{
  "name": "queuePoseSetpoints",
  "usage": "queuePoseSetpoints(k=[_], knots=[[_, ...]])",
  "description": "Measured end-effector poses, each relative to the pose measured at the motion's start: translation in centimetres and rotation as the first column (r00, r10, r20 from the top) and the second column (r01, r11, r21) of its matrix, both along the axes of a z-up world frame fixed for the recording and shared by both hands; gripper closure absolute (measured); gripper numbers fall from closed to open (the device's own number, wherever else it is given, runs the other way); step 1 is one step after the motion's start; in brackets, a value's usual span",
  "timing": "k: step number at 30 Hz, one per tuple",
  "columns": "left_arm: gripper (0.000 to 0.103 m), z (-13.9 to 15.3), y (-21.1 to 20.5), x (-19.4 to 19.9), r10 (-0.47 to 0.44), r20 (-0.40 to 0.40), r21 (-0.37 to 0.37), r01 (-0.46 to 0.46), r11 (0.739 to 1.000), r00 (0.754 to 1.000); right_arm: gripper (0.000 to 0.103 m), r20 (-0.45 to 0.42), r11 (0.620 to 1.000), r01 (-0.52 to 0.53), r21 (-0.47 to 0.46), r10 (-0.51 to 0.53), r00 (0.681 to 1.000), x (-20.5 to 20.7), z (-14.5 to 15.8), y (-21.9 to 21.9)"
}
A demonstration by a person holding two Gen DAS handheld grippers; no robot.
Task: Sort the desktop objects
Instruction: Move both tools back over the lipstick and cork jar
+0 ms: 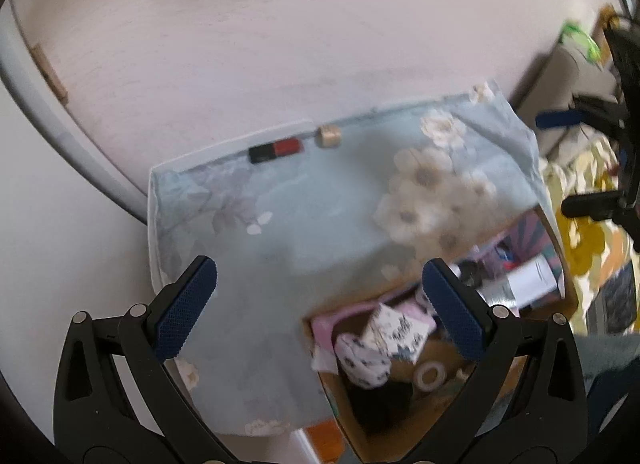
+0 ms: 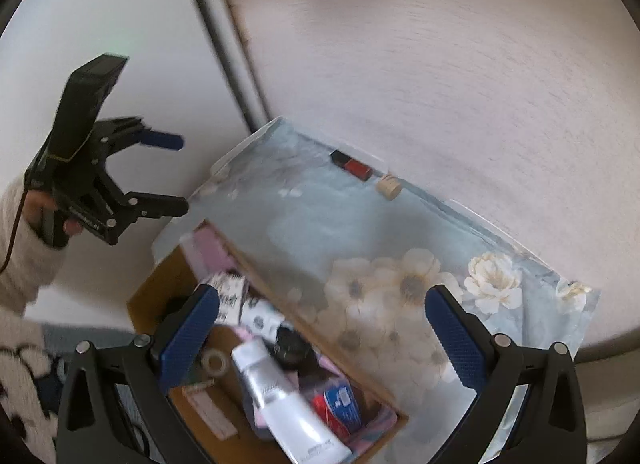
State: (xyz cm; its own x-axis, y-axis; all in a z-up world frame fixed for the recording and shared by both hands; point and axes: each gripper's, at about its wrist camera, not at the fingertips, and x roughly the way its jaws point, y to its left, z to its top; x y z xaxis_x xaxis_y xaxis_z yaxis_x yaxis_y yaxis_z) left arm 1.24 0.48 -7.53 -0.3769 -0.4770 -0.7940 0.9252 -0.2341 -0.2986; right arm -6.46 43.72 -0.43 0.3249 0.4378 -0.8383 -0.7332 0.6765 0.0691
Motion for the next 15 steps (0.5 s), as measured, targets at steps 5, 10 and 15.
queuePoseSetpoints(k=[5, 10, 15], knots=[[0.0, -0.9, -3.6, 1.0, 0.064, -0.04, 0.008, -0.063, 0.998, 0.997, 0.0, -0.032, 0.996, 0.085, -0.03, -0.086, 0.996, 2.9, -1.7, 2.0], [0.0, -2.9, -8.2, 0.9, 0.108, -0.058, 0.041, -0.106, 0.994, 0.992, 0.0, -0.027, 0.978, 0.19, -0.086, -0.193, 0.981, 6.9, -4.2, 4.3], [0.001, -7.2, -13.5, -0.4, 0.144, -0.046, 0.086, -0.139, 0.986, 0.989, 0.0, -0.097, 0.93, 0.359, -0.076, -0.365, 0.926, 13.1, -8.9, 5.4]])
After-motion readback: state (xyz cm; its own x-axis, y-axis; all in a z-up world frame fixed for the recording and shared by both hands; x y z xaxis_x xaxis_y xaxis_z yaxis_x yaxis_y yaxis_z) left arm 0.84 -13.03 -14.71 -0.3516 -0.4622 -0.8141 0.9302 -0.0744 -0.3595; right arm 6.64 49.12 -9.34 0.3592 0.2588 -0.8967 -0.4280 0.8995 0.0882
